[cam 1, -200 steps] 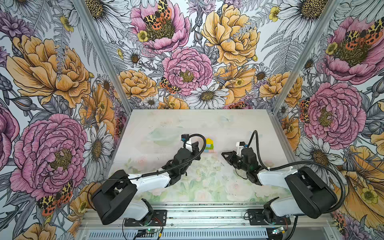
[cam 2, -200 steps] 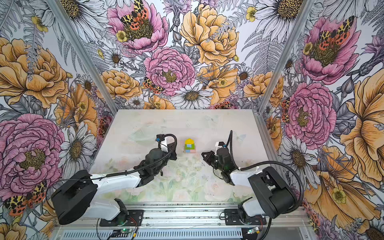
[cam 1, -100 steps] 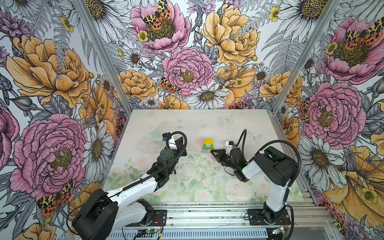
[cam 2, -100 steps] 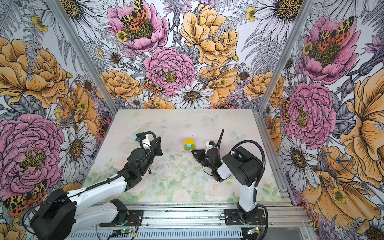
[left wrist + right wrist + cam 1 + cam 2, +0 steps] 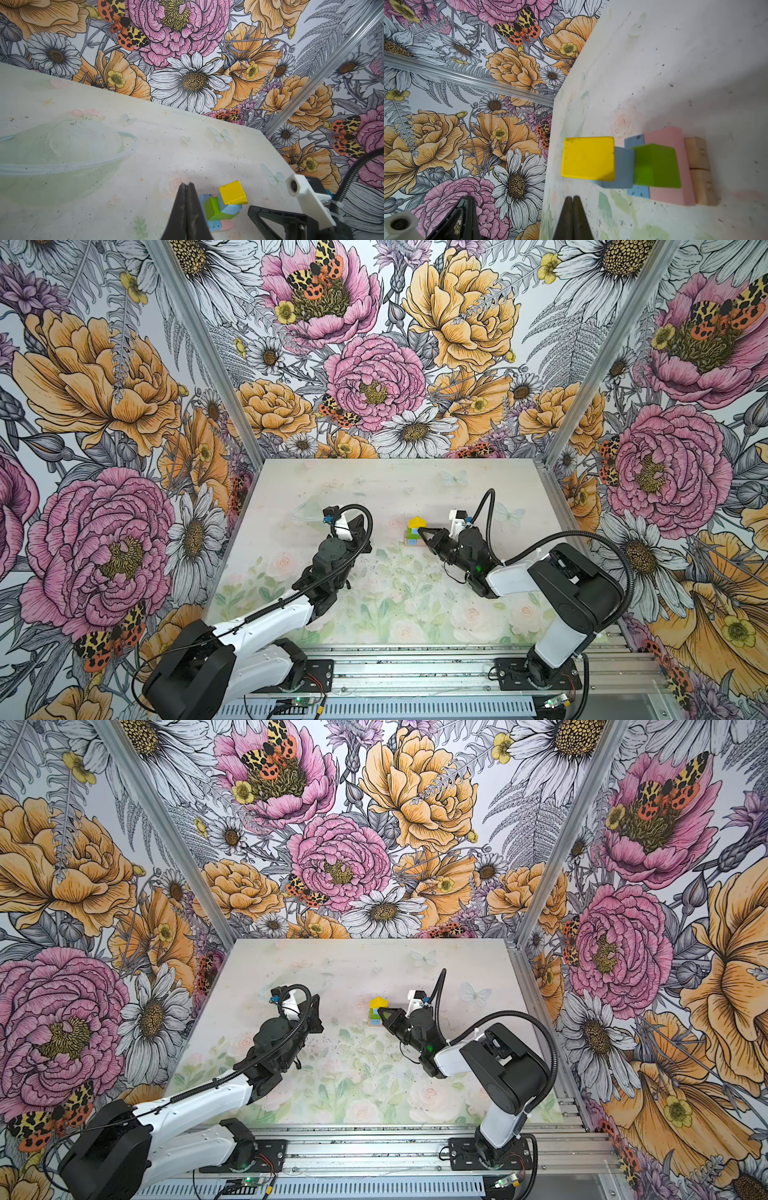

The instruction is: Build the wood block tower

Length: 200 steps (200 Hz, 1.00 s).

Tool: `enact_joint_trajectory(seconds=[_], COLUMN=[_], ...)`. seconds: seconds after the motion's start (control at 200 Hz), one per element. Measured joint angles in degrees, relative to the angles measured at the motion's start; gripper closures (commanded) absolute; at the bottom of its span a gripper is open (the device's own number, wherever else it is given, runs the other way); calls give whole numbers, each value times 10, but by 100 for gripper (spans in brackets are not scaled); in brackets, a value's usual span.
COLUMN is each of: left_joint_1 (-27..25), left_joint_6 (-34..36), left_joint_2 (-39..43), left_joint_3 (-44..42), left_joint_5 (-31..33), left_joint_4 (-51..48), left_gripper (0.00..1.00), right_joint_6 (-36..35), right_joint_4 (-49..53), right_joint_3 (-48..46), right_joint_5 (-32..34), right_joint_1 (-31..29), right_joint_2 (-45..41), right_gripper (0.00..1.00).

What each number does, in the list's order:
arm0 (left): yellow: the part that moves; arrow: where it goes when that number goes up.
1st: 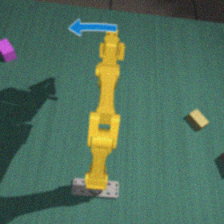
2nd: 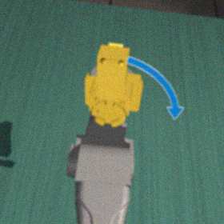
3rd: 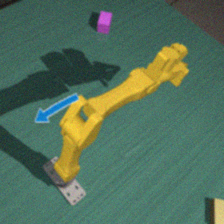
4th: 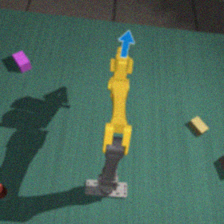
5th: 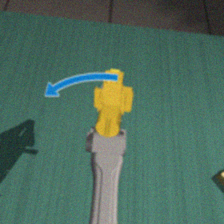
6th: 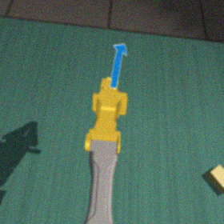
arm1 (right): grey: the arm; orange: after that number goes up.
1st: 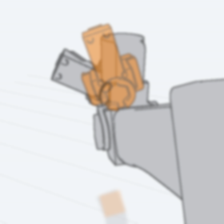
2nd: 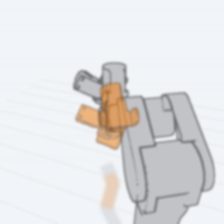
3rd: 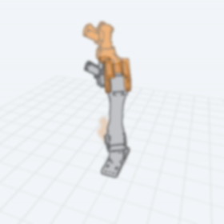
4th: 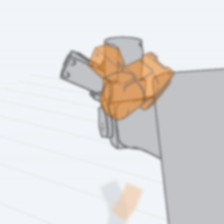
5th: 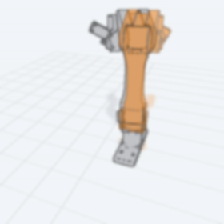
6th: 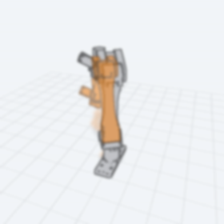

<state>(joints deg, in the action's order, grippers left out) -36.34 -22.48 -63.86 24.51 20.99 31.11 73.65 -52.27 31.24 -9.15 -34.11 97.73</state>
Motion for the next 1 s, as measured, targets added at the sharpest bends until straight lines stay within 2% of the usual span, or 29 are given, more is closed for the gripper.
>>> enact_joint_trajectory(seconds=[0.37, 1.001], left_joint_1=[1, 6], left_joint_6=[0, 4], left_joint_2=[0, 0], left_joint_3=[-2, -11], left_joint_5=[0, 0], left_joint_4=[0, 4], left_gripper=[100, 100], right_joint_6=[-2, -6], right_joint_4=[32, 28], right_joint_3=[-1, -1], right_joint_5=[62, 146], right_joint_1=[-26, -64], right_joint_2=[1, 11], right_gripper=[100, 100])
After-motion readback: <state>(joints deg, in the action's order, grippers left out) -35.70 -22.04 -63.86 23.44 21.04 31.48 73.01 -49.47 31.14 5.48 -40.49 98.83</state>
